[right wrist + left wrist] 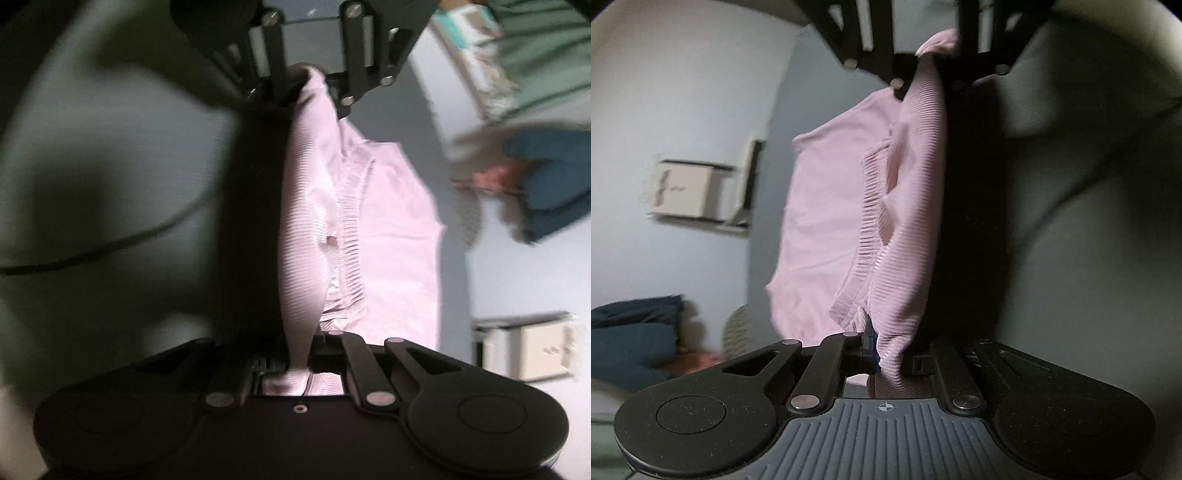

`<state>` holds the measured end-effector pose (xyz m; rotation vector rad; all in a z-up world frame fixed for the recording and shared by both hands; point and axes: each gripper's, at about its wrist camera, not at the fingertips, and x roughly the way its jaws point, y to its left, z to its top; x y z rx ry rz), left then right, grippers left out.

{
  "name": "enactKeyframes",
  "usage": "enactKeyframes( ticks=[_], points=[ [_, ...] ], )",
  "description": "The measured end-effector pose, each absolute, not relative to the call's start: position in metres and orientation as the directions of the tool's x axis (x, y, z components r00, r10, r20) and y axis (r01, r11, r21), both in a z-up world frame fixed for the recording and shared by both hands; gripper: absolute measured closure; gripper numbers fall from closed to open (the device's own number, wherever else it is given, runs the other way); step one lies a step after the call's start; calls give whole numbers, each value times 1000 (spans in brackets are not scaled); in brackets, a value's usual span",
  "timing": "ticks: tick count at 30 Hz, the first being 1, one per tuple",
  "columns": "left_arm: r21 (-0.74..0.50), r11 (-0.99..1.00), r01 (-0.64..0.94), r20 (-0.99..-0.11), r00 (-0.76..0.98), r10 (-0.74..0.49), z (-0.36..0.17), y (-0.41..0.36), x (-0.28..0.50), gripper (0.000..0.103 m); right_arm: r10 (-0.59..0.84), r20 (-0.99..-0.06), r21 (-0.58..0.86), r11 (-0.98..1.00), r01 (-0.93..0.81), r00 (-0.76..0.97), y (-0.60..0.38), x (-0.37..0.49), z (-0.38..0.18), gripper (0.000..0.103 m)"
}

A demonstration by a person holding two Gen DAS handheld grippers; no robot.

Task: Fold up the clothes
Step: 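Lift the waistband end with both grippers and fold it over the garment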

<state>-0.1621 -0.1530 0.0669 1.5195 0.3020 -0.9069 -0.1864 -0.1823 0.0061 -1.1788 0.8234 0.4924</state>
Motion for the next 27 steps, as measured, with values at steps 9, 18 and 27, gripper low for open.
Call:
enactKeyframes(
  ticks=[9, 18, 27],
  points=[
    [441, -258, 860, -883, 363, -298, 118, -144, -185, 96, 150, -928, -272, 351, -896, 341, -199, -209, 60, 95],
    [146, -289, 946, -973, 85, -215, 158, -180, -66, 96, 386, -914, 117, 542, -832, 123, -271, -95, 99, 95],
    [111, -235, 966, -981, 69, -181, 133, -231, 24, 96, 436, -897, 260, 658, -706, 76, -335, -2, 71, 95]
  ],
)
